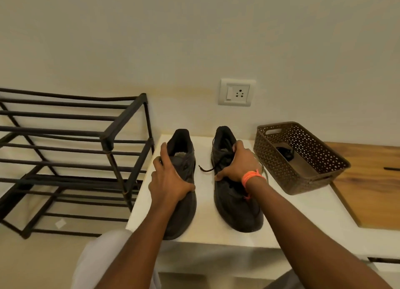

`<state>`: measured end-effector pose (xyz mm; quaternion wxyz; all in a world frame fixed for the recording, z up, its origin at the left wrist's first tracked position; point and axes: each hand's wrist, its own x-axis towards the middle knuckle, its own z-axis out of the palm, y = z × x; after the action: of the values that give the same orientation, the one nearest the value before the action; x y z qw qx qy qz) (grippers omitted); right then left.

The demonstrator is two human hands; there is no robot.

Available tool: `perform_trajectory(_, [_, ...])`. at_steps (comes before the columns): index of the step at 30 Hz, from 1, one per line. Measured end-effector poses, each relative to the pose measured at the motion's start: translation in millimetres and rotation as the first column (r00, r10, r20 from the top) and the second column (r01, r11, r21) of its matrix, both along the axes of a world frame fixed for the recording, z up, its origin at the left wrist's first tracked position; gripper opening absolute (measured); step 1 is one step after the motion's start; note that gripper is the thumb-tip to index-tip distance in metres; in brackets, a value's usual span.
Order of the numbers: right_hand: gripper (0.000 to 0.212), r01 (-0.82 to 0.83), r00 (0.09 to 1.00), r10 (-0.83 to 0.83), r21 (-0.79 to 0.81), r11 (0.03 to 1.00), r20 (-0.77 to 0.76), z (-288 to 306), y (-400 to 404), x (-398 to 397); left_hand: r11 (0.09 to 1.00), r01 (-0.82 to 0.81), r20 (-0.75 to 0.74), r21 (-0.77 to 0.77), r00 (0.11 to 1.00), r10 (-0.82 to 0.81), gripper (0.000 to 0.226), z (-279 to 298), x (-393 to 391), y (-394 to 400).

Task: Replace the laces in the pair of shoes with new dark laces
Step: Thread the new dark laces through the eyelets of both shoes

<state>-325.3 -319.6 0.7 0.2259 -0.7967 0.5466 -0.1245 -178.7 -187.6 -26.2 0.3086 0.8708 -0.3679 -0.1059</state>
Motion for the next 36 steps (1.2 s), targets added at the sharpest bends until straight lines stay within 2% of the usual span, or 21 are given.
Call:
perform_trajectory(4, [0.086, -0.134, 0.991, 0.134, -0.038, 0.99, 0.011, 30.9, -30.3, 16.2, 0.999, 0.045, 0.061, 0.007, 0.997, -0.045, 0.139, 10.6, 6.5, 23.1])
perform_trajectory(6, [0.085, -0.25, 0.968, 0.251, -0.067, 0.966, -0.004, 49.1, -46.6, 35.5, 0.997, 0.05, 0.064, -0.055, 0.997, -0.046, 0.136, 16.2, 11.0, 32.5])
perform_trajectory(10, [0.079, -0.549, 0.83, 0.543, -0.023, 0.835, -0.127, 65.3, -66.2, 95.1, 0.994, -0.019, 0.004, -0.104, 1.0, 0.02, 0.138, 24.3, 23.0, 43.4])
perform_trajectory(13, [0.061, -0.604, 0.772, 0.586, 0.002, 0.797, -0.247, 51.1, -73.7, 134.8, 0.994, -0.046, -0.015, -0.095, 0.999, 0.045, 0.137, 26.0, 23.5, 45.0])
perform_trajectory(15, [0.054, -0.579, 0.792, 0.563, -0.002, 0.815, -0.235, 31.3, -82.6, 147.9, 0.998, -0.024, -0.006, -0.062, 1.0, 0.024, 0.135, 24.2, 20.5, 40.2])
perform_trajectory(18, [0.075, -0.543, 0.834, 0.532, -0.051, 0.838, -0.144, 9.2, -96.0, 144.1, 0.999, 0.036, 0.004, -0.022, 0.999, -0.036, 0.131, 22.6, 8.7, 31.4])
perform_trajectory(20, [0.081, -0.499, 0.866, 0.5, -0.119, 0.858, -0.028, 9.2, -98.2, 123.4, 0.995, 0.095, 0.027, -0.014, 0.995, -0.095, 0.131, 19.4, -1.0, 25.3])
perform_trajectory(22, [0.071, -0.413, 0.887, 0.439, -0.178, 0.893, 0.143, 14.1, -96.8, 87.6, 0.987, 0.157, 0.034, -0.012, 0.987, -0.157, 0.132, 17.0, -13.1, 18.3])
perform_trajectory(24, [0.051, -0.253, 0.901, 0.326, -0.263, 0.931, 0.286, 18.4, -94.4, 44.8, 0.98, 0.2, 0.052, 0.003, 0.978, -0.2, 0.134, 14.2, -24.6, 9.8])
perform_trajectory(26, [0.034, -0.046, 0.913, 0.169, -0.318, 0.947, 0.372, 20.5, -101.0, 3.4, 0.972, 0.235, 0.087, 0.026, 0.968, -0.236, 0.136, 13.9, -36.3, -0.8])
perform_trajectory(28, [0.02, 0.139, 0.917, -0.015, -0.283, 0.949, 0.4, 25.0, -118.0, -40.0, 0.963, 0.266, 0.142, 0.051, 0.952, -0.27, 0.137, 12.2, -49.8, -16.1])
perform_trajectory(30, [0.007, 0.235, 0.938, -0.167, -0.202, 0.951, 0.303, 26.0, -137.4, -78.8, 0.958, 0.276, 0.162, 0.082, 0.944, -0.286, 0.14, 9.2, -60.7, -29.7])
perform_trajectory(32, [0.007, 0.257, 0.965, -0.248, -0.127, 0.958, 0.084, 15.2, -159.2, -110.9, 0.958, 0.266, 0.155, 0.102, 0.947, -0.28, 0.138, 4.8, -75.1, -39.1])
perform_trajectory(34, [0.033, 0.188, 0.973, -0.192, -0.039, 0.981, -0.129, -2.1, -174.1, -124.3, 0.959, 0.257, 0.164, 0.118, 0.948, -0.274, 0.133, 0.4, -86.6, -43.8])
perform_trajectory(36, [0.051, 0.074, 0.975, -0.061, 0.055, 0.996, -0.212, -17.5, -182.3, -125.3, 0.958, 0.256, 0.164, 0.132, 0.947, -0.275, 0.127, -3.8, -92.3, -46.4])
